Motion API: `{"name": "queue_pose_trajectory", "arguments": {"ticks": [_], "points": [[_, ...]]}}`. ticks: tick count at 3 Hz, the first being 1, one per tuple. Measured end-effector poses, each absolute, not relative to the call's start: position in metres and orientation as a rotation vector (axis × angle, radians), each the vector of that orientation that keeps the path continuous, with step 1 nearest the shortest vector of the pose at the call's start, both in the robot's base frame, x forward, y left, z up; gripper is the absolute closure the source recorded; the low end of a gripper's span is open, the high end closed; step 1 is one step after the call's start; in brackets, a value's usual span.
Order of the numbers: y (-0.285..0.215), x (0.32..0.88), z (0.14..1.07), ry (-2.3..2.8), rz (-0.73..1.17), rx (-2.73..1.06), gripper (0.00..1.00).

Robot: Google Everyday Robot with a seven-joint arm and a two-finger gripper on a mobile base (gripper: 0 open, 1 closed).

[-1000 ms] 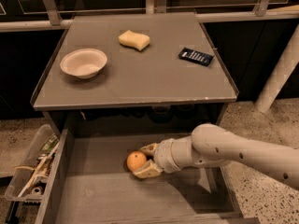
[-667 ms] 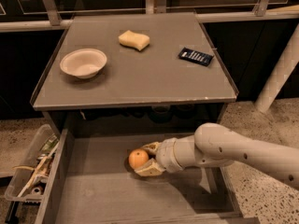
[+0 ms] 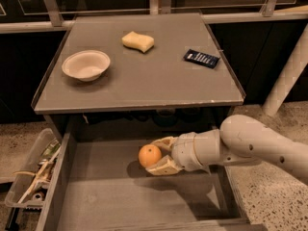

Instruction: Pick orange from top drawer and place on counter

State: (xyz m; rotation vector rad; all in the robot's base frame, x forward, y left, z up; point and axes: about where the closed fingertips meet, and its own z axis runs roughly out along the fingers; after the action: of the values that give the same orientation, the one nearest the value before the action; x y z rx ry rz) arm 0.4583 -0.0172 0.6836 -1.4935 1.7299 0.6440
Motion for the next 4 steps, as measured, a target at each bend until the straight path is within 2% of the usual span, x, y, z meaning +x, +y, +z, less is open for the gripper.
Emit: {"name": "queue_pose_trajectory", "arguments": {"ticks": [1, 3, 4], "points": [[-0.027, 0.463, 0.736, 1.679, 0.578, -1.541, 1.0], [-0.059, 0.509, 0.875, 1.611, 0.368, -1.594, 1.0], [-0.058, 0.509, 0.873, 1.612, 0.37, -1.596, 1.0]]}}
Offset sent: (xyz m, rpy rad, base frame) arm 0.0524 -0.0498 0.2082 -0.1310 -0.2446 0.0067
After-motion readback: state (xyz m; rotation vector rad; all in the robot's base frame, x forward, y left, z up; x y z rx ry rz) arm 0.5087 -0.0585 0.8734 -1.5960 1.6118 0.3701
